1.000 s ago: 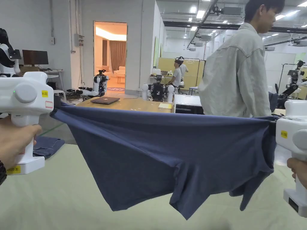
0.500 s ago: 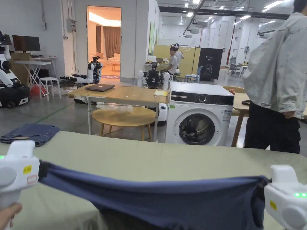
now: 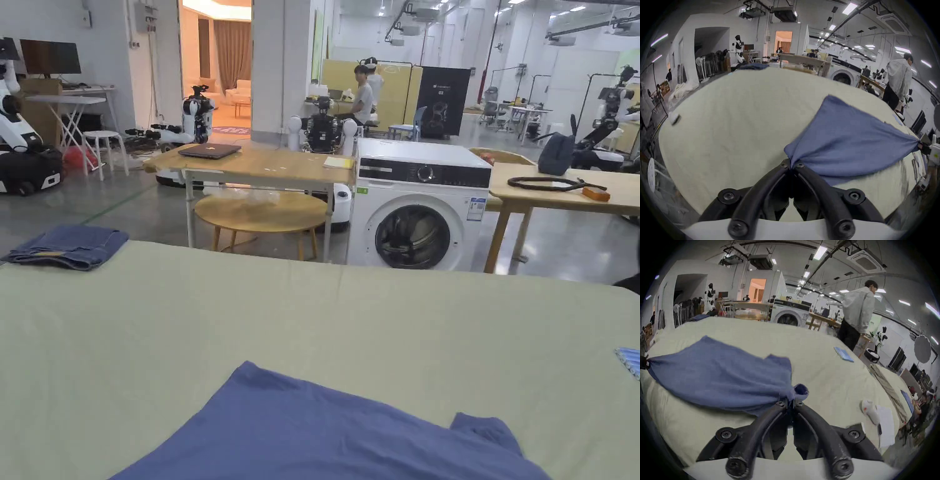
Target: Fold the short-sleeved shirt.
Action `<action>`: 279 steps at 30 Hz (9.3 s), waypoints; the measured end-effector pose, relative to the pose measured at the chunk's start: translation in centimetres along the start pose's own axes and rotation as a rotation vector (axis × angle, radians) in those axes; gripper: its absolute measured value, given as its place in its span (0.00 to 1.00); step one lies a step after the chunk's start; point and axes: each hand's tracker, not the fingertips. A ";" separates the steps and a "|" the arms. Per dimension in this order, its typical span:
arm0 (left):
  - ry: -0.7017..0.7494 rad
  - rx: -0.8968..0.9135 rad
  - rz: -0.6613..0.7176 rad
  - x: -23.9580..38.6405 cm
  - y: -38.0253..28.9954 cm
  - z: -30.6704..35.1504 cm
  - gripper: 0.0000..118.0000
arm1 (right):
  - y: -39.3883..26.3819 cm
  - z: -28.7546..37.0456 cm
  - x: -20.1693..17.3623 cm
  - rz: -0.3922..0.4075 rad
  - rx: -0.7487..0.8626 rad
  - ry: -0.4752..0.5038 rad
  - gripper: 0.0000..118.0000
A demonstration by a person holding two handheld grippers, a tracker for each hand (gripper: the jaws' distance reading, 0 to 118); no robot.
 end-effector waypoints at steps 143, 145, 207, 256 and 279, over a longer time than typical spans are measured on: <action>-0.076 0.423 -0.137 7.3 31.2 10.3 0.00 | 22.3 1.9 8.8 -0.193 0.394 0.003 0.01; -0.063 0.452 -0.141 7.1 34.0 10.7 0.00 | 24.9 2.5 8.9 -0.201 0.419 -0.001 0.01; -0.057 -0.067 -0.127 2.1 -2.7 3.0 0.00 | -6.0 2.2 3.5 -0.087 -0.101 -0.006 0.01; -0.127 -0.062 -0.046 7.0 17.2 -13.7 0.00 | 3.0 -4.4 -7.0 -0.207 0.156 0.141 0.00; -0.040 -0.333 -0.236 12.0 18.6 -24.4 0.00 | 1.4 -6.8 -4.9 -0.199 0.004 0.062 0.00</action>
